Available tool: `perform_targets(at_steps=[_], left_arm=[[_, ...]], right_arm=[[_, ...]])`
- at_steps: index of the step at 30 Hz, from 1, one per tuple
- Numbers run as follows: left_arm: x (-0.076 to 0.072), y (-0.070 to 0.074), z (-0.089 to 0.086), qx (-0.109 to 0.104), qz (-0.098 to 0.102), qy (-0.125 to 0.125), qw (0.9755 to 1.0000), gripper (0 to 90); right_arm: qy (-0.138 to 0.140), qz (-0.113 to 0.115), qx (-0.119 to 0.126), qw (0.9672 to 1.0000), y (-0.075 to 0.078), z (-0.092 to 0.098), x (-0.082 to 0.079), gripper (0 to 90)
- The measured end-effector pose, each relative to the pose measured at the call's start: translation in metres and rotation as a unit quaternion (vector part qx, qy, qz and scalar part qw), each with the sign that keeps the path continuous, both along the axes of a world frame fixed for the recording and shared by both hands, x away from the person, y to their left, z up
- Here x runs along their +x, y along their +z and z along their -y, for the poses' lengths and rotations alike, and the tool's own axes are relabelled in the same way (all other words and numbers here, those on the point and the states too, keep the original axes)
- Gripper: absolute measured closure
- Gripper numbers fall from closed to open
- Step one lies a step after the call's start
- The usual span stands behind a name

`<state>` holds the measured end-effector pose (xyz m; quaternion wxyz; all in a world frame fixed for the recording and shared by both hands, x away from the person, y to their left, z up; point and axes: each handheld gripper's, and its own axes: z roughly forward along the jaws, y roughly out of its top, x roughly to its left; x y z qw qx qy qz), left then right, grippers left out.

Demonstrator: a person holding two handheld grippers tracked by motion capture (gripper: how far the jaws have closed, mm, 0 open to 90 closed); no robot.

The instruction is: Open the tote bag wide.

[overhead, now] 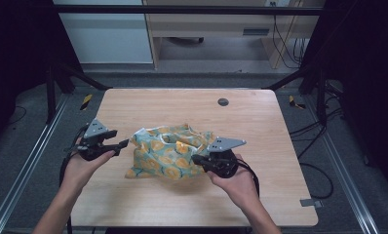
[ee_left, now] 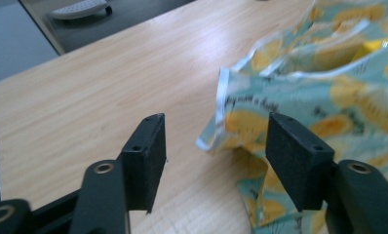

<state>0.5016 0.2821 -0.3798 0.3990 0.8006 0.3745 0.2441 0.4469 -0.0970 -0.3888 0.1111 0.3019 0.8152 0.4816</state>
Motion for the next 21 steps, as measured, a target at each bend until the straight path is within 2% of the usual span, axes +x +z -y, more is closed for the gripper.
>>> perform_targets(at_steps=[4,8,10,14,15,21], left_arm=[[0.015,0.012,0.012,0.014,-0.002,-0.009,0.9999,43.1],[0.033,0.018,0.024,0.011,-0.016,-0.019,0.9996,41.0],[0.041,0.02,0.03,0.016,-0.017,-0.021,0.9995,39.9],[0.052,0.014,0.041,0.028,-0.03,-0.023,0.9989,35.5],[0.056,0.009,0.044,0.036,-0.04,-0.023,0.9983,33.9],[0.056,-0.008,0.05,0.05,-0.062,-0.031,0.9963,26.6]], right_arm=[[0.0,-0.002,-0.002,1.0,-0.004,-0.001,0.001,90.0],[0.004,0.002,-0.008,1.0,-0.006,-0.004,0.0,90.0],[0.007,0.002,-0.009,0.9999,-0.007,-0.004,0.0,90.0],[0.007,0.005,-0.011,0.9999,-0.008,-0.005,0.0,89.7],[0.007,0.004,-0.012,0.9999,-0.009,-0.005,-0.001,89.7],[0.009,0.008,-0.016,0.9998,-0.012,-0.006,-0.001,89.3]])
